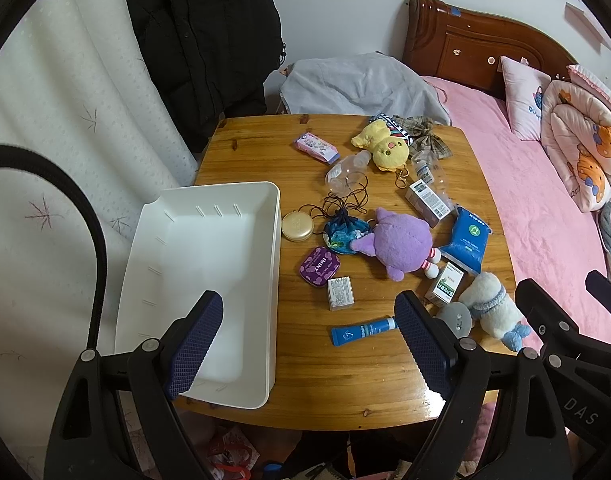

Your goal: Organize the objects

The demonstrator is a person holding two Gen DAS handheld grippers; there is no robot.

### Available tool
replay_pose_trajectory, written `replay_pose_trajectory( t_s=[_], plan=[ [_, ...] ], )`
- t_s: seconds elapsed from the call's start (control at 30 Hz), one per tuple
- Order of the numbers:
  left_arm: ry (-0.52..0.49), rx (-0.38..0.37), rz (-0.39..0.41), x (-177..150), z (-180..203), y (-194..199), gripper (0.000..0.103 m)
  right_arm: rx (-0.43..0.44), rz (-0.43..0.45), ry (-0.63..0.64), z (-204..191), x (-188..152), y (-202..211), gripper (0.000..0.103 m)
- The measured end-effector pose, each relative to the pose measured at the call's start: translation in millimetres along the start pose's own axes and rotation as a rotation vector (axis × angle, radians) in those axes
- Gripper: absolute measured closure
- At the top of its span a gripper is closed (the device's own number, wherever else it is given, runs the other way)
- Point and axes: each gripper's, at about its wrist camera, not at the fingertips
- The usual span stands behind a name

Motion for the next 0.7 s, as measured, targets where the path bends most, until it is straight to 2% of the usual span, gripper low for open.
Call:
replay_pose_trajectory(
  t_s=[0.3,0.7],
  plan=[
    [0.002,-0.003,0.001,-4,-8,8,0.013,-0.001,0.005,-0.006,-1,-2,4,0.0],
    [-0.004,-0.025,-0.002,0,2,12,0.013,0.005,0.01,-0.02,25,2,11,0.0]
  ],
)
Point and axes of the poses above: each gripper's, at about its wrist camera, not at the fingertips, and y roughly against the way its jaws point, z to its right, x to its top, and after that the axes turned 12 degrees about -y, right-handed
